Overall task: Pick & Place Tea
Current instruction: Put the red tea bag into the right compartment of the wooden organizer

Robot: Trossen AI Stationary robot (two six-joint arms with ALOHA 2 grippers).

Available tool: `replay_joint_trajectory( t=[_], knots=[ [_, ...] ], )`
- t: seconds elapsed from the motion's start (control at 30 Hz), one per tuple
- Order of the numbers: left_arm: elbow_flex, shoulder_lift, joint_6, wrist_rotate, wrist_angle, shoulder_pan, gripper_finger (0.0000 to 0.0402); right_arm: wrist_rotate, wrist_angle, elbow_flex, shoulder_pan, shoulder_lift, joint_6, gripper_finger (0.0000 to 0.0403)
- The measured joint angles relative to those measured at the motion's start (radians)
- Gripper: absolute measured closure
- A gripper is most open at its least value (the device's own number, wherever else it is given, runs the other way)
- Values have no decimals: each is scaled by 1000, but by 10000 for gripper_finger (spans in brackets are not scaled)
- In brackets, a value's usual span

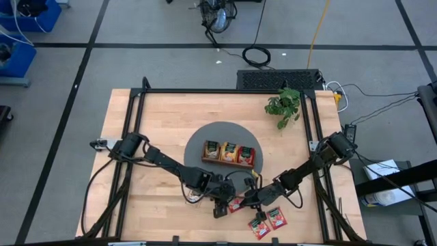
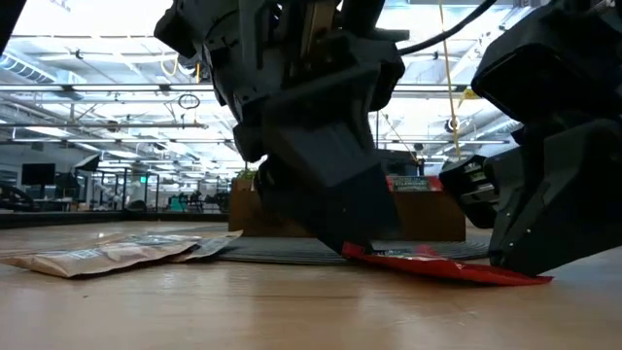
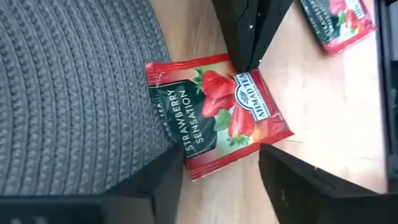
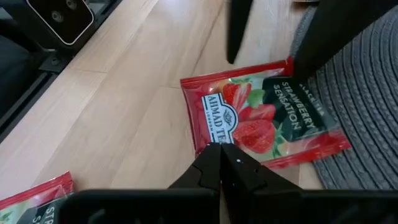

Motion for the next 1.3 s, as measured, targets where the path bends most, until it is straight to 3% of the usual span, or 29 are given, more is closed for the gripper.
replay_joint_trajectory(
  t=[0.33,0.57,1.3],
  knots=[
    [-2,-30,-9,29,-21,49,136,2,47,-33,0,0,9,403],
    [-2,-47,-121,-8,-110,54,135,3,53,-34,0,1,6,403],
    [8,-44,-248,23,-68,21,135,39,71,-34,0,2,-2,403]
  ],
)
